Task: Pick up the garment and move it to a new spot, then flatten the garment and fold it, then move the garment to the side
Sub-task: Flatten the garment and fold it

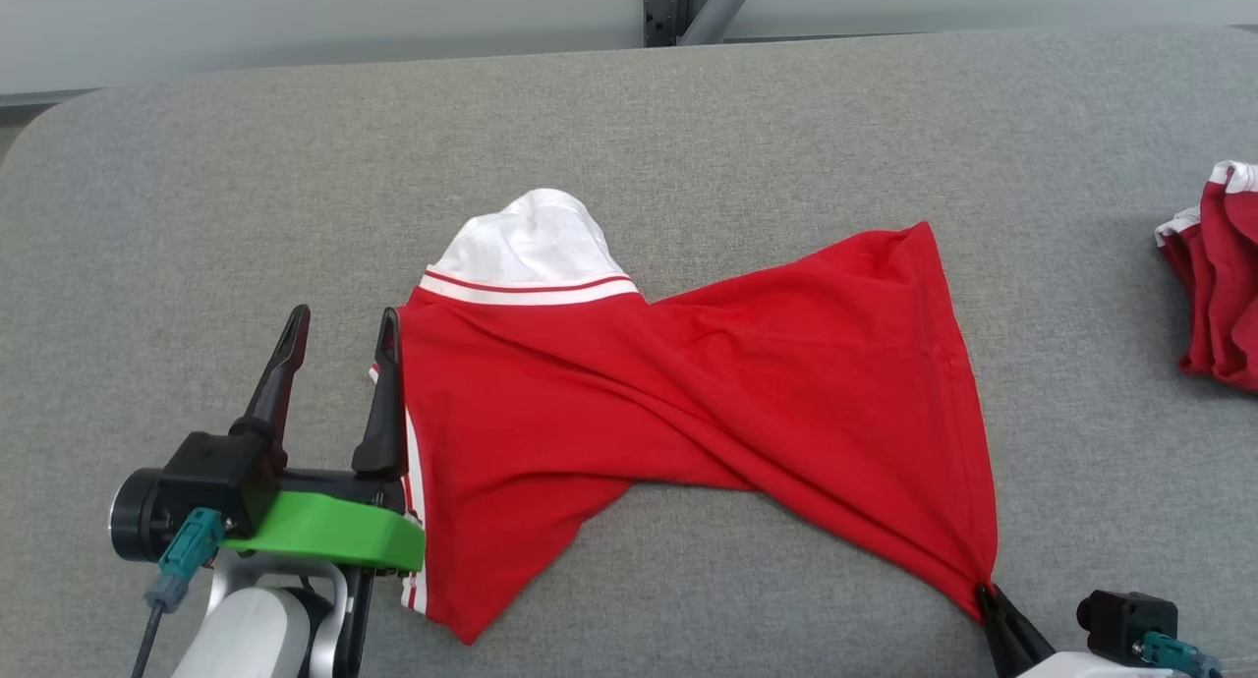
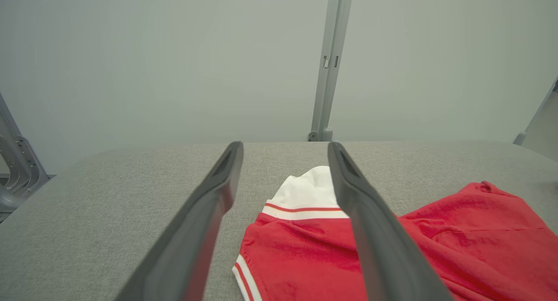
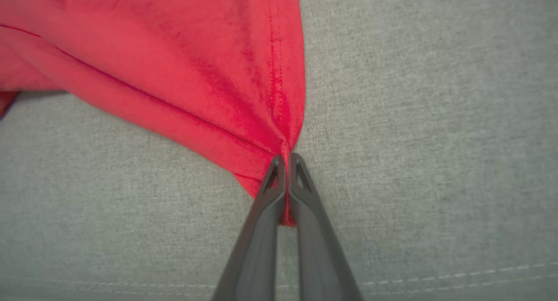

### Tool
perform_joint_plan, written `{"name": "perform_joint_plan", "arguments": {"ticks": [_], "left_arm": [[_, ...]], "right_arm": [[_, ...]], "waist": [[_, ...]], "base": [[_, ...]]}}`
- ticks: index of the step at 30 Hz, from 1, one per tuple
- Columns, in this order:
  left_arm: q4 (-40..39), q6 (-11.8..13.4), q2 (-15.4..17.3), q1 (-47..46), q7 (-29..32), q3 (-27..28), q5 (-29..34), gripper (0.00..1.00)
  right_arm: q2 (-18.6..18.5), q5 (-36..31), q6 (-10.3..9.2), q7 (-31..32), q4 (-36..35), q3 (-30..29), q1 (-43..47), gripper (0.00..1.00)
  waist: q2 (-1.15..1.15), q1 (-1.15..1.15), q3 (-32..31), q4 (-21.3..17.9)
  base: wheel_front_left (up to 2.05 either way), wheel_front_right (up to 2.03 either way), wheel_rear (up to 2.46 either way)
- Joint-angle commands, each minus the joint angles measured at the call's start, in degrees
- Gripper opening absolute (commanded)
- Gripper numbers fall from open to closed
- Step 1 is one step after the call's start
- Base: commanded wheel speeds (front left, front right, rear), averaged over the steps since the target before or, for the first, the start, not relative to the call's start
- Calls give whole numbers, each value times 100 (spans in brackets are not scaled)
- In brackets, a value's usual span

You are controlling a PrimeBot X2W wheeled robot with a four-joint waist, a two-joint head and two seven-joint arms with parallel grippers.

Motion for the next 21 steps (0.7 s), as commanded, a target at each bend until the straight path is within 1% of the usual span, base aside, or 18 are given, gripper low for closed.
{"name": "perform_joint_plan", "arguments": {"ticks": [1,5,6,7,11,16,21], "left_arm": [[-21,30,46,58,22,7,-35,100],[-66,66,74,108,44,23,-54,100],[-73,75,82,130,44,25,-60,100],[-76,89,89,149,59,24,-65,100],[-88,127,101,183,76,28,-78,100],[-84,188,100,279,46,61,-121,100],[-45,237,135,422,7,111,-158,100]], "right_arm": [[10,44,-7,-44,77,-3,41,0],[64,26,-7,-273,363,27,-144,0],[69,7,-7,-355,381,12,-213,38],[69,-37,-7,-435,385,-5,-268,100],[25,-169,-7,-766,227,-162,-446,100],[-48,-386,-7,-1112,-229,-375,-663,100],[-67,-573,-7,-1177,-781,-379,-887,100]], "waist": [[0,0,-25,25],[0,0,-47,15],[0,0,-58,10],[0,0,-69,6],[0,0,-119,2],[0,0,-206,3],[0,0,-315,-34]], "base": [[0,0,0],[0,0,0],[0,0,0],[0,0,0],[0,0,0],[0,0,0],[0,0,0]]}}
